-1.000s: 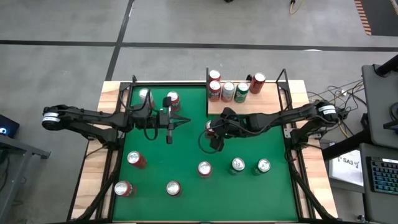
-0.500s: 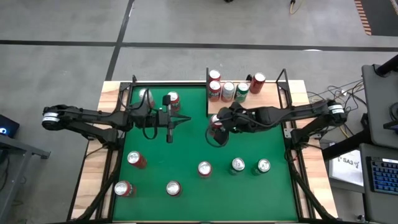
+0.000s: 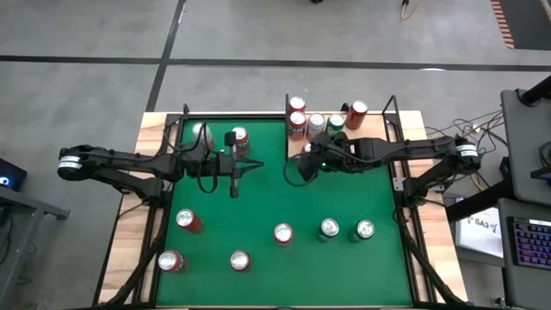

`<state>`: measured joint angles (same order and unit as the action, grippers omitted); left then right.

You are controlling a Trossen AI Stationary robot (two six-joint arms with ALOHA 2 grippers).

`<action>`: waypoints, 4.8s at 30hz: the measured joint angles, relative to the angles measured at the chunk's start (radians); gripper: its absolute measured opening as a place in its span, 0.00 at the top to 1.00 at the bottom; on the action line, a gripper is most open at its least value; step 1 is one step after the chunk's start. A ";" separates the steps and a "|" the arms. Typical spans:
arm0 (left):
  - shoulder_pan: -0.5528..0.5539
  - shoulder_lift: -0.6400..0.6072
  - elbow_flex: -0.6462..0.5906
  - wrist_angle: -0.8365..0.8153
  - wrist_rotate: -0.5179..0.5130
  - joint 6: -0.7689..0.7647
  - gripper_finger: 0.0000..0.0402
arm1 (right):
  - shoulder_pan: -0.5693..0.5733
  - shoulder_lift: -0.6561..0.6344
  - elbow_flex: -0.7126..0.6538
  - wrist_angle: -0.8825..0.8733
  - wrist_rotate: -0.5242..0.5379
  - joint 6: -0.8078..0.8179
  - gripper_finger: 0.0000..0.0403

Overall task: Place canned beverage on shelf
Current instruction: Put the red soda can on the shelf aligned with the other red soda cans

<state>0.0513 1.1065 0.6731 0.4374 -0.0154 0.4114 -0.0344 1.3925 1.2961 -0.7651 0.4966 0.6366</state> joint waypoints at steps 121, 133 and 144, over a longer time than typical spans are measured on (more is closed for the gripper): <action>0.000 -0.008 0.000 -0.034 0.000 0.072 1.00 | -0.220 0.070 -0.209 0.382 -0.086 -0.358 0.25; 0.000 -0.008 0.000 -0.034 0.000 0.073 1.00 | -0.220 0.070 -0.213 0.382 -0.086 -0.358 0.25; 0.000 -0.008 0.000 -0.034 0.000 0.077 1.00 | -0.221 0.070 -0.213 0.381 -0.086 -0.374 0.25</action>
<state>0.0517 1.0981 0.6731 0.4034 -0.0159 0.4889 -0.2559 1.4624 1.0828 -0.3839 0.4110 0.2623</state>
